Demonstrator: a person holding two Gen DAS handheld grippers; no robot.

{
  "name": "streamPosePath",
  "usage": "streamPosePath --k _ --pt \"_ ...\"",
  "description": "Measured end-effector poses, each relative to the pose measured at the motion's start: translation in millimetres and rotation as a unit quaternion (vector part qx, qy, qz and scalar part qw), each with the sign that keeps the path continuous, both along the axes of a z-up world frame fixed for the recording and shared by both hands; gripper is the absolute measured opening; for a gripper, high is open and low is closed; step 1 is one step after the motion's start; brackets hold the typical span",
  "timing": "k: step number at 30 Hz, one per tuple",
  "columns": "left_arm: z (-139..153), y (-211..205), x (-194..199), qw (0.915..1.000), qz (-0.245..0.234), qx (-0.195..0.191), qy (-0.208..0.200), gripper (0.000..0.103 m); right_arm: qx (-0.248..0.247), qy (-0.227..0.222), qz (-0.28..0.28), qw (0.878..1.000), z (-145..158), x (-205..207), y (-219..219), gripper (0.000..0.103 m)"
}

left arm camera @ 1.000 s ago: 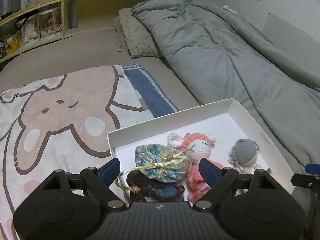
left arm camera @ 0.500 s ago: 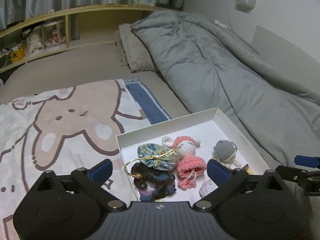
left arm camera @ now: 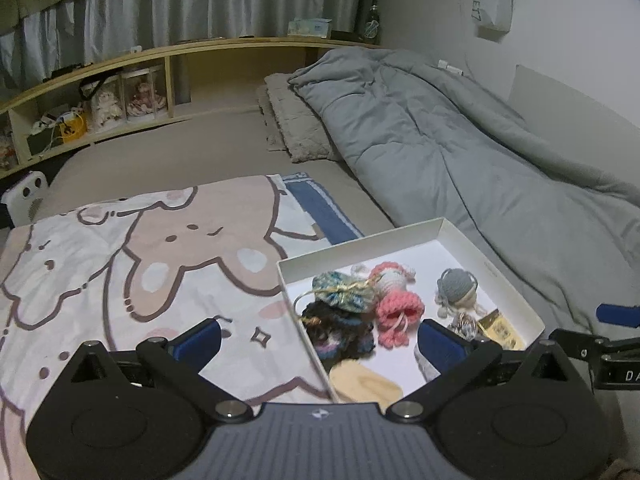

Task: Organize objects

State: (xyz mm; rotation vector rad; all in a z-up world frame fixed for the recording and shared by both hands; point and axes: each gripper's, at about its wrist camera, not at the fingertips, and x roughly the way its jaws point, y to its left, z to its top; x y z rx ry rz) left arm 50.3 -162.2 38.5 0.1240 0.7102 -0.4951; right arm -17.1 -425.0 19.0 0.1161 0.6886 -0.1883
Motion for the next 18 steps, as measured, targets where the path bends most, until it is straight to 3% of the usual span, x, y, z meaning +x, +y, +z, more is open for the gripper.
streamPosePath --k 18 --pt "-18 29 -56 0.9994 0.01 0.032 0.005 0.103 -0.033 -0.004 -0.026 0.999 -10 -49 36 0.099"
